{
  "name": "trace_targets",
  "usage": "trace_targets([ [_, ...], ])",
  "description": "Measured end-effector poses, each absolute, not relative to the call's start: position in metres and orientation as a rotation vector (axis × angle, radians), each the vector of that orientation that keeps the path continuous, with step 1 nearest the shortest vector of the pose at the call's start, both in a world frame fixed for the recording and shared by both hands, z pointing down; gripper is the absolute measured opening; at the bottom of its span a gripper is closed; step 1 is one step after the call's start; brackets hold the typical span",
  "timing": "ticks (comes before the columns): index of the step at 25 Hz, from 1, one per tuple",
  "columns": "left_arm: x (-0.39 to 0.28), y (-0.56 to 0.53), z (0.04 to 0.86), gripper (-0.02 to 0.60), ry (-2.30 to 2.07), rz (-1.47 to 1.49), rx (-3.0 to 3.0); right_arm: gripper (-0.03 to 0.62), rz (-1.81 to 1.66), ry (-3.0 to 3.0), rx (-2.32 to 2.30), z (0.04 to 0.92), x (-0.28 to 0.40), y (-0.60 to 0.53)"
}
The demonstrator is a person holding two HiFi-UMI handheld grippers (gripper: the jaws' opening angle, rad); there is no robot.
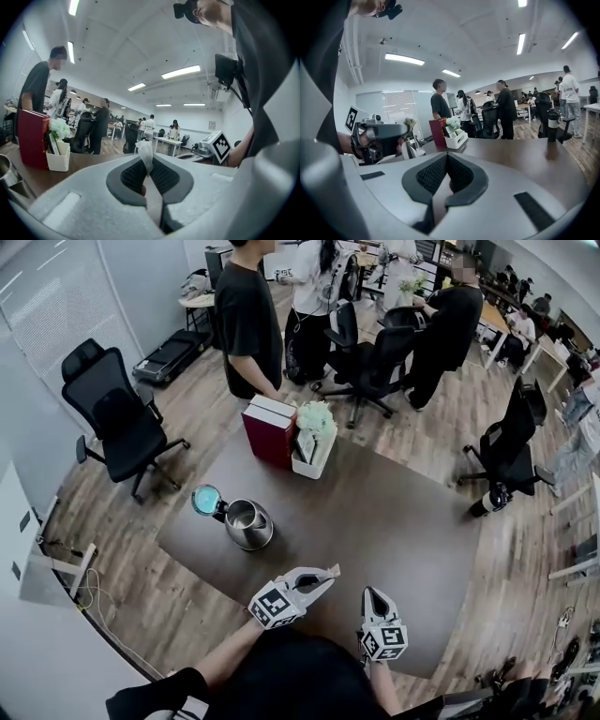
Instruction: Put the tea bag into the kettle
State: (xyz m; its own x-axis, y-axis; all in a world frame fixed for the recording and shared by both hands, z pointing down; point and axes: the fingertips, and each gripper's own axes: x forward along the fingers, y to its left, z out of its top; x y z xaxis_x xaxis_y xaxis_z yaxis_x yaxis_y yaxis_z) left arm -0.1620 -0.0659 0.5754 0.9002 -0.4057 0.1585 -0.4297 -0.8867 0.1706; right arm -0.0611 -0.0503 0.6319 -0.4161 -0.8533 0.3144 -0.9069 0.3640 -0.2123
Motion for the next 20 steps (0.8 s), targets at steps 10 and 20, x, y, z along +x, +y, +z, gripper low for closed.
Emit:
trace_targets([
  [10, -0.295, -0.129, 0.572, 0.015, -1.197, 0.14, 2.71, 0.006, 0.501, -2.536, 1.485, 0.627, -0.122, -0.076],
  [20, -0.412, -0.179, 0.579, 0.015, -1.569, 0.221, 2.544, 0.006, 0.5, -2.506, 1.5, 0.635, -0.144, -0.078],
])
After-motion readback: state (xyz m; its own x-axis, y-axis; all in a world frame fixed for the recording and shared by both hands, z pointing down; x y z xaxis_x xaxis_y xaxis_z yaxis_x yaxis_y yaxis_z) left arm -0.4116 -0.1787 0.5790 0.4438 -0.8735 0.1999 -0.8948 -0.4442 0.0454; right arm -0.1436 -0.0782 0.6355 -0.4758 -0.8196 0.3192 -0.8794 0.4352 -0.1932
